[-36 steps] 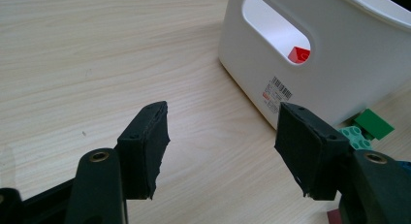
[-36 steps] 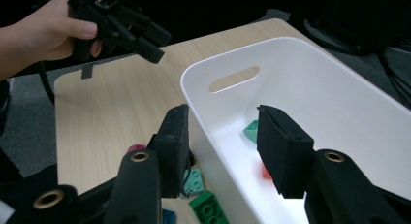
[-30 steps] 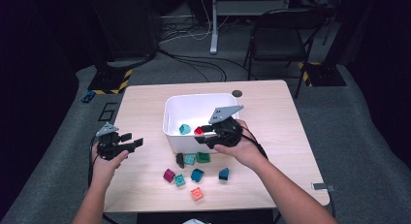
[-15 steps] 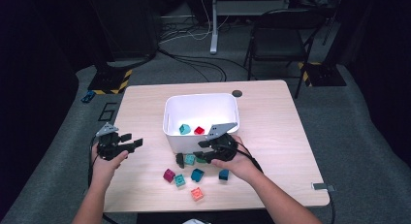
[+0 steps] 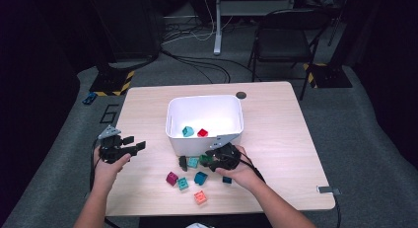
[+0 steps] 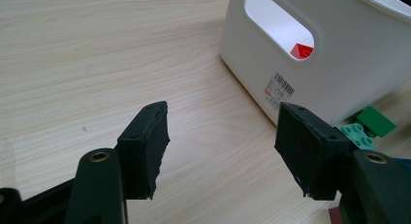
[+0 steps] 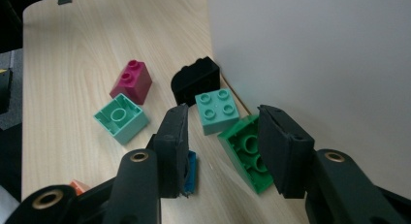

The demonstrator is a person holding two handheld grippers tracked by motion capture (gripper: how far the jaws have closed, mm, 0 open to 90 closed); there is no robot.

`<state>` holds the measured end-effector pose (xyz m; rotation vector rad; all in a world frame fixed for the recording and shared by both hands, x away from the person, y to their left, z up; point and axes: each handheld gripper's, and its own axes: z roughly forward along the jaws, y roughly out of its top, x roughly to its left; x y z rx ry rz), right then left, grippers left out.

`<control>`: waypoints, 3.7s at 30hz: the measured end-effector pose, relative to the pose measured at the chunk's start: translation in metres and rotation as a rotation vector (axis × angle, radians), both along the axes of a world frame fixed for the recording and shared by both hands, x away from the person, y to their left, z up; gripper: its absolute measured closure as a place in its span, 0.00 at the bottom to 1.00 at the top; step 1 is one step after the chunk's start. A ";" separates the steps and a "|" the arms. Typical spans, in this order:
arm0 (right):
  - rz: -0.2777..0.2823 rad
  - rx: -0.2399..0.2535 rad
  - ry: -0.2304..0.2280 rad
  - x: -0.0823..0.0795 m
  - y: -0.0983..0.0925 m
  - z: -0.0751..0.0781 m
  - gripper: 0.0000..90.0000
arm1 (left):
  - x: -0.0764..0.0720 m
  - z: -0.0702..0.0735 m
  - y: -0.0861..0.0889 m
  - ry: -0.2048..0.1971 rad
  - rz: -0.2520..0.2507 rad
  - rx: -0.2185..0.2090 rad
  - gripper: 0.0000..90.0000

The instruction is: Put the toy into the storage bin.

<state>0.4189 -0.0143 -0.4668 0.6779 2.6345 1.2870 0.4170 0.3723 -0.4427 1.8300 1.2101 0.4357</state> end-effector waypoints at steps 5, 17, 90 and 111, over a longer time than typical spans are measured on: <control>-0.013 -0.019 0.016 0.007 0.000 -0.013 0.60 | 0.000 0.000 0.000 0.006 -0.002 0.001 0.40; -0.010 -0.053 0.037 0.016 0.007 -0.027 0.61 | 0.000 -0.001 0.000 0.006 0.000 -0.002 0.40; 0.071 -0.134 0.052 0.015 0.025 -0.038 0.62 | 0.000 -0.002 0.001 0.010 -0.004 -0.005 0.40; 0.073 -0.100 0.066 0.008 0.021 -0.027 0.65 | 0.000 -0.002 0.001 0.010 -0.002 -0.012 0.40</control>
